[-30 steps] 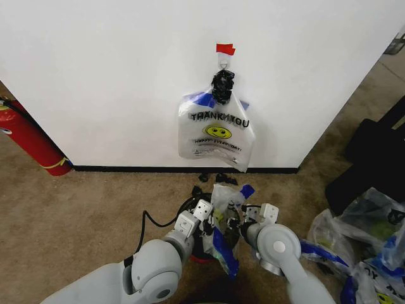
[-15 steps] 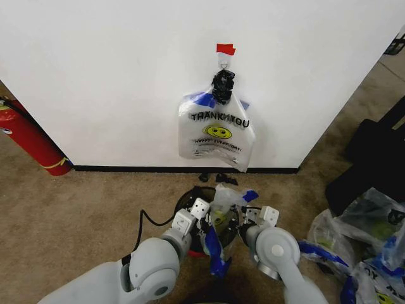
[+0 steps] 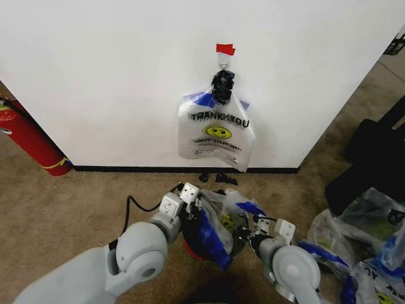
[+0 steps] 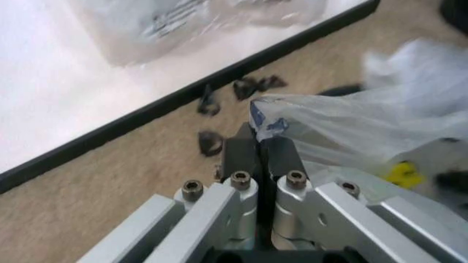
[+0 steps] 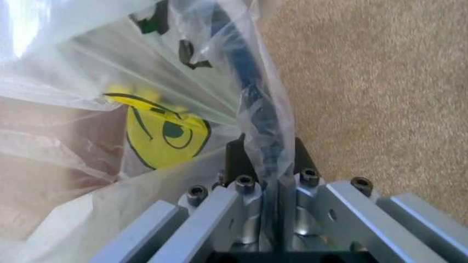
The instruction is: Pick up the garbage bag from the wall and place it over the trash bin.
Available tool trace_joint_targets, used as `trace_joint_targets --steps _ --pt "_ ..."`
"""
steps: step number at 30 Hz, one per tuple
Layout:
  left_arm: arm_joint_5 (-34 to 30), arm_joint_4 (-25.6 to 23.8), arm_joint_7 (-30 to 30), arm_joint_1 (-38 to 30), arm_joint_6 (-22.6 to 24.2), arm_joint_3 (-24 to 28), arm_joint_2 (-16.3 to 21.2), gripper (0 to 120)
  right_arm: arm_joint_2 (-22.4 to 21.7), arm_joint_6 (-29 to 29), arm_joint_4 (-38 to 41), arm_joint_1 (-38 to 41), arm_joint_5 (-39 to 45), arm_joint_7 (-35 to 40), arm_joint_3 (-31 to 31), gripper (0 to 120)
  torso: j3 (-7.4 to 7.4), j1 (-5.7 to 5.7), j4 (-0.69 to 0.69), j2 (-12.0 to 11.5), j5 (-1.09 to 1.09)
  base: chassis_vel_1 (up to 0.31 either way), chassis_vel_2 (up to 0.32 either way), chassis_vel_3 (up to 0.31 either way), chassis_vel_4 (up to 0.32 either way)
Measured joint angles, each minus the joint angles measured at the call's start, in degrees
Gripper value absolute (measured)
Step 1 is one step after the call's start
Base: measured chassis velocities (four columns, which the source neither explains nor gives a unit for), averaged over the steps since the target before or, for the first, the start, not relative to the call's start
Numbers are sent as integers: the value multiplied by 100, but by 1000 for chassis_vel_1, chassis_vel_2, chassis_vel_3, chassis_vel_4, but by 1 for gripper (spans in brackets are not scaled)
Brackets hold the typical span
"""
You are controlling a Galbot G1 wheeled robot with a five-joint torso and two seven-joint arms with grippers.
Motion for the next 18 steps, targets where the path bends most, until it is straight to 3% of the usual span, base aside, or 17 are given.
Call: trace_joint_targets --steps 10,18 --pt "-292 -106 -1 -224 8 -253 98 0 32 10 208 -614 -636 -797 350 0 0 0 0 0 -2 0 0 0 0" --pt "-645 -22 43 -354 33 -591 632 0 -149 166 575 -1327 -1077 -1921 800 0 0 0 1 1 -1 0 0 0 0"
